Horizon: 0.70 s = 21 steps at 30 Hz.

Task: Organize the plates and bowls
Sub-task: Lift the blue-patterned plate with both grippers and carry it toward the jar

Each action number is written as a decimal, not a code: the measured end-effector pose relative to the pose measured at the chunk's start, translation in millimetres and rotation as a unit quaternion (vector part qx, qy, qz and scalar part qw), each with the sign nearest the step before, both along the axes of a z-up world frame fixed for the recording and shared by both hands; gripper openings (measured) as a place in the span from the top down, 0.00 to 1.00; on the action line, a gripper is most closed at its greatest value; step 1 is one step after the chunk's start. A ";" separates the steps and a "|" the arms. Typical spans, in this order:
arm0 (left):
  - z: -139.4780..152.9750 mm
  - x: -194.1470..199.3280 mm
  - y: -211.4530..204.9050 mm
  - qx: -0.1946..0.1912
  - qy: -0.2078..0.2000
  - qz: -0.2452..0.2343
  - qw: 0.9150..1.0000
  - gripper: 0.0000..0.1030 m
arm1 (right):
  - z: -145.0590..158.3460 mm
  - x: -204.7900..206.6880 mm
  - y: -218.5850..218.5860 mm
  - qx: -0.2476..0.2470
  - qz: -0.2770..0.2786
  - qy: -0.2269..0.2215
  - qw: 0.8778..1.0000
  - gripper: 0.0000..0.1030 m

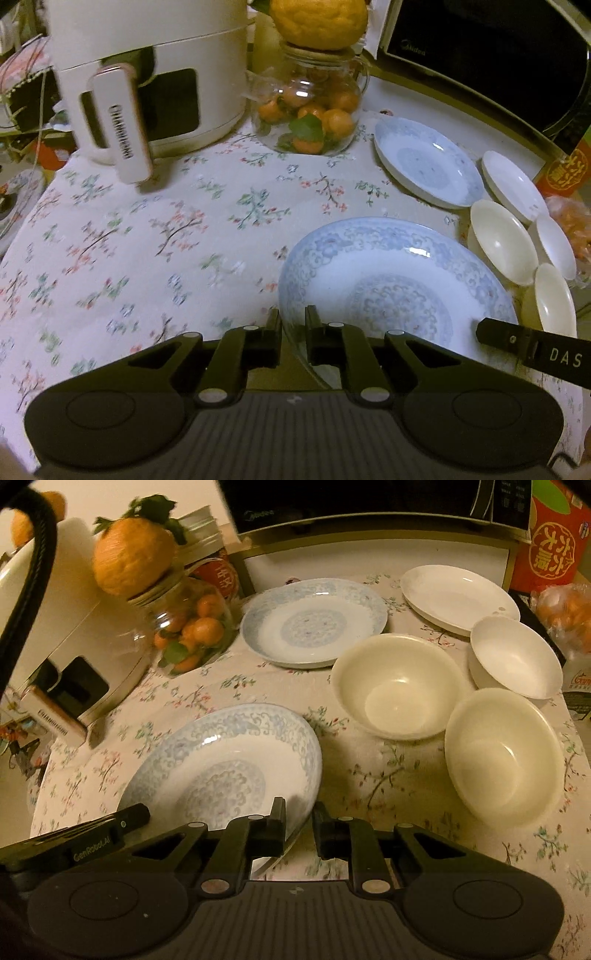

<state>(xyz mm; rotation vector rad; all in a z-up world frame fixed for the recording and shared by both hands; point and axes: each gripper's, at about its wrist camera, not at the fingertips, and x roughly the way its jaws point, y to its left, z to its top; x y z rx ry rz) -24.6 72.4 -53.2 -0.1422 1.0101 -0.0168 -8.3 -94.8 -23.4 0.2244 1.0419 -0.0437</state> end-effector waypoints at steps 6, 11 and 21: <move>2.9 -27.5 12.2 0.010 -0.009 0.016 1.000 0.90 | -1.2 -27.3 17.8 -0.006 0.026 0.006 1.000 0.84; -2.9 -40.2 20.7 0.013 0.000 0.017 1.000 0.90 | -5.6 -41.4 31.1 -0.010 0.046 0.019 0.999 0.82; -11.4 -52.8 21.1 0.020 0.008 -0.001 1.000 0.90 | -11.4 -58.1 38.0 -0.016 0.052 0.036 0.998 0.82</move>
